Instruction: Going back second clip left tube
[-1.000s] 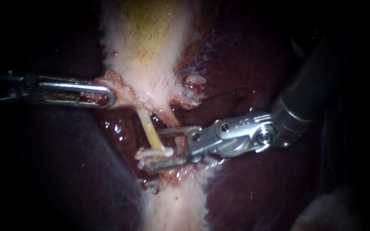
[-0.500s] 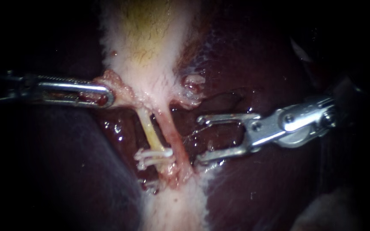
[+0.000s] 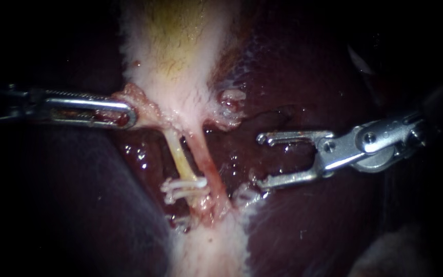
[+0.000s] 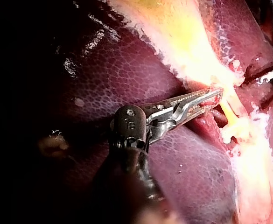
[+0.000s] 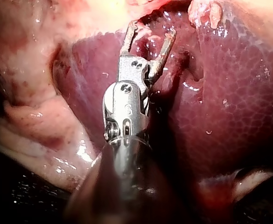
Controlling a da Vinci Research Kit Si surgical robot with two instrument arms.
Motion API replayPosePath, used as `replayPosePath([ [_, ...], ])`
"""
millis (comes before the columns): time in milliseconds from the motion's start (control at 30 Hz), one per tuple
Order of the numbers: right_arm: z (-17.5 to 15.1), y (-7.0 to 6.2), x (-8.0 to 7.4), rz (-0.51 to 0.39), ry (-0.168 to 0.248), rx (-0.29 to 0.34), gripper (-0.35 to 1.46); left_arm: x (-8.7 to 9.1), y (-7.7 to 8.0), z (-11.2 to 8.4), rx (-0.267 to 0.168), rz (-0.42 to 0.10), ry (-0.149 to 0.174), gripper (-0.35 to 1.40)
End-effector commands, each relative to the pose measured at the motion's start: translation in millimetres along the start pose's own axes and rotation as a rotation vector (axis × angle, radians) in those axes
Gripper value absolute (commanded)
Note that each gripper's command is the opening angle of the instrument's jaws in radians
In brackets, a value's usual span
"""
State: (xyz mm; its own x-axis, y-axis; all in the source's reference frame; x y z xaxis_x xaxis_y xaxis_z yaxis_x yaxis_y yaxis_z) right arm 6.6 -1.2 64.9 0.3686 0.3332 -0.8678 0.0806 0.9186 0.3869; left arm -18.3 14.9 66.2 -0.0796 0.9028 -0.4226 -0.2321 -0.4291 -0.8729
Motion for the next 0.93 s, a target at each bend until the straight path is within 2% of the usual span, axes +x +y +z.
replayPosePath([
  [33, -0.1, 0.0, 0.0, 0.000, 0.000, 0.000, 0.50, 0.0, -0.1, 0.1, 0.000, 0.000, 0.000, -0.35],
  [500, -0.6, 0.0, 0.0, 0.001, 0.000, 0.002, 0.50, -1.2, -3.3, 3.4, 0.014, 0.012, -0.007, -0.35],
  [733, -0.6, 0.0, 0.1, 0.001, 0.000, 0.002, 0.50, -1.7, -3.5, 4.6, 0.019, 0.016, -0.007, -0.35],
  [933, -0.6, 0.0, 0.1, 0.001, 0.000, 0.002, 0.50, -1.7, -3.6, 4.6, 0.019, 0.016, -0.007, -0.35],
])
